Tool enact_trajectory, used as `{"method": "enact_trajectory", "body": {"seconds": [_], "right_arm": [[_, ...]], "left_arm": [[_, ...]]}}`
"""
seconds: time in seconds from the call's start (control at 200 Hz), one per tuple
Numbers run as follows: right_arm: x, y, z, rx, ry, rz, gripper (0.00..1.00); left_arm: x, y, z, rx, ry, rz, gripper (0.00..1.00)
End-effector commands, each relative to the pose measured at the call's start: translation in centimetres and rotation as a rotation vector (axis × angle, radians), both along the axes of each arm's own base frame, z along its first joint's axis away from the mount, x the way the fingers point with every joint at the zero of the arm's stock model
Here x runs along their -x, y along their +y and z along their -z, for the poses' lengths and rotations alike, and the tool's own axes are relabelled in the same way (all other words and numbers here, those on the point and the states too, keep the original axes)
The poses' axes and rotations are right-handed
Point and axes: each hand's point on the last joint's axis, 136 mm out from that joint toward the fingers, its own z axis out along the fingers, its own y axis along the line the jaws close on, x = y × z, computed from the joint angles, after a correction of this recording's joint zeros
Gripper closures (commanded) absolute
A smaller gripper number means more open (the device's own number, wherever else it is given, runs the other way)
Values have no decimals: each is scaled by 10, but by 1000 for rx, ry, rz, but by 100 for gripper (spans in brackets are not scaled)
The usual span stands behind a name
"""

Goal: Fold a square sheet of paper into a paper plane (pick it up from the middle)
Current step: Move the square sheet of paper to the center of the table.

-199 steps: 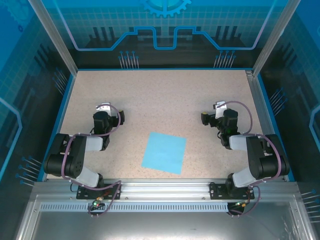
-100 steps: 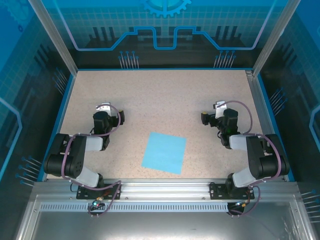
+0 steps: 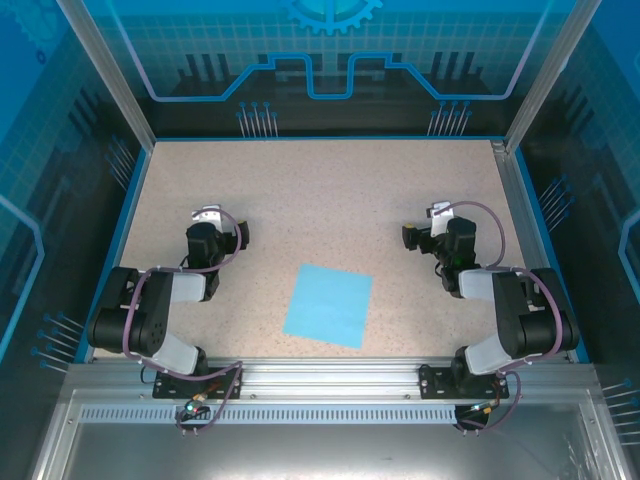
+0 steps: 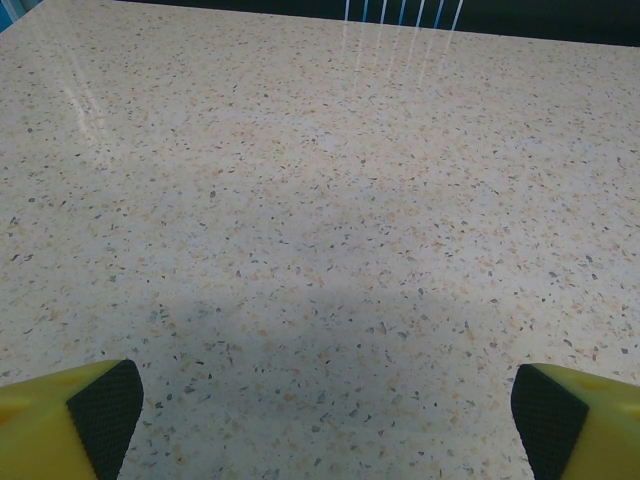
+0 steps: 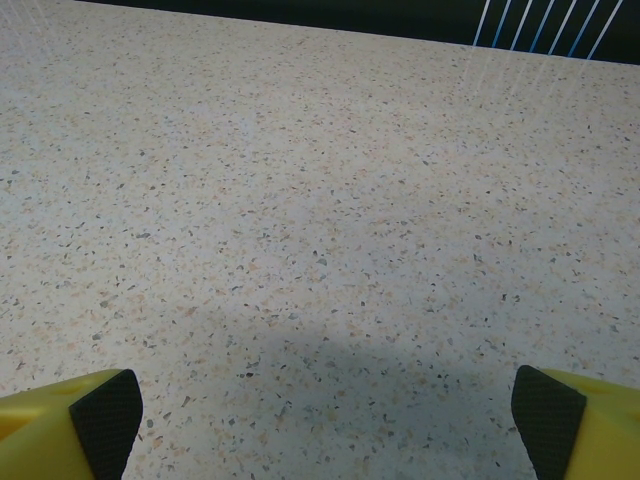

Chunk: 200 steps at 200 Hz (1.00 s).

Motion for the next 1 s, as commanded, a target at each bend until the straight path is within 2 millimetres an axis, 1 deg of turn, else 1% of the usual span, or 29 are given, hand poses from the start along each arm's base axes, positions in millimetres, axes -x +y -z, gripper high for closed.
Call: {"method": "enact_trajectory", "body": {"seconds": [0.0,0.2,0.3,0.36,0.455,0.545,0.58,0.68,0.73,0.78,0.815,0.855,0.86,0.89,0.955,0.995], "right_arm": [[-5,-3,-7,1,-23,-1,1],[-4,-4,-7,1,-25,0,1],[-3,1,-9,2,-20,-32,1],[-2,6,-15,15,-32,-52,1],[4,8,-28,13,-42,-57,1],[12,5,-37,-33,70,-23,1],[18,6,-35,-54,141,-11,1],[30,9,-43,-146,283,33,1],[36,13,-46,-221,370,70,1],[39,15,-51,-268,431,90,1],[40,15,-50,-308,465,125,1],[40,25,-48,-365,493,77,1],[40,30,-49,-387,498,49,1],[39,39,-52,-433,495,0,1],[37,54,-55,-537,493,-45,1],[39,66,-57,-591,516,-93,1]], "left_arm": [[-4,0,-10,-9,-37,18,1],[-4,0,-10,-8,-36,17,1],[-3,0,-9,-10,-35,17,1],[-2,0,-17,-8,-45,17,1],[3,-2,-30,-2,-43,28,1],[10,-1,-41,25,-28,14,1],[14,-1,-48,38,-32,6,1],[27,6,-67,108,-16,-68,1],[34,11,-75,153,1,-123,1],[40,14,-82,214,13,-176,1],[47,17,-86,261,37,-219,1],[53,17,-89,289,58,-236,1],[53,16,-90,292,57,-235,1],[55,13,-93,313,54,-226,1],[61,7,-97,361,43,-203,1],[64,2,-100,382,31,-174,1]]}}
